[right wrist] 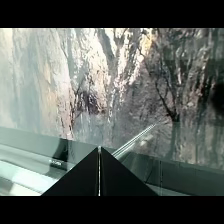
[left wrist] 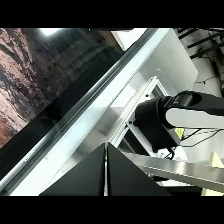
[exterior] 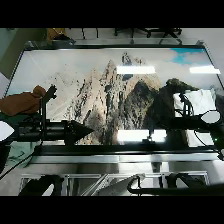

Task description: Fold the shirts.

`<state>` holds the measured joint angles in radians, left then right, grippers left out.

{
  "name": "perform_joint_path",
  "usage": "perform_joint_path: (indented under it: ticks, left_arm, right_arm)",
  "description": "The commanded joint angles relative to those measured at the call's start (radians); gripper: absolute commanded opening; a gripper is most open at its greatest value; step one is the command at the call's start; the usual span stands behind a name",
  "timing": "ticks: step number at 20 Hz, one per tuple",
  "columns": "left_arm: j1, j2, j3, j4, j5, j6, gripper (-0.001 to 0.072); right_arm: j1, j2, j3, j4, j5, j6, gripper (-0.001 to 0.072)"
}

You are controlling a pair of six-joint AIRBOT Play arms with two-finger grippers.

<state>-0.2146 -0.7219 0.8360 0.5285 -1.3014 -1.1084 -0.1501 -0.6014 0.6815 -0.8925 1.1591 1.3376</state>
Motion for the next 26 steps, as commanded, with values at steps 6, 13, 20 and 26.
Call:
perform_joint_path:
  ticks: [6, 13, 20, 26]
  left_arm:
    - [-0.001, 0.001, 0.0, 0.0, 0.0, 0.0, 0.0016]
    - [-0.001, 0.001, 0.0, 0.0, 0.0, 0.0, 0.0016]
    - [-0.001, 0.001, 0.0, -0.008, 0.052, 0.0, 0.0016]
    - [-0.011, 0.001, 0.0, -0.006, 0.15, 0.0, 0.0016]
  right_arm:
    - [0.002, 0.0, 0.0, 0.0, 0.0, 0.0, 0.0022]
    - [0.002, 0.0, 0.0, 0.0, -0.01, 0.001, 0.0023]
    - [0.002, 0.0, 0.0, 0.0, -0.004, 0.001, 0.0022]
    - [0.002, 0.0, 0.0, 0.0, -0.011, 0.0, 0.0022]
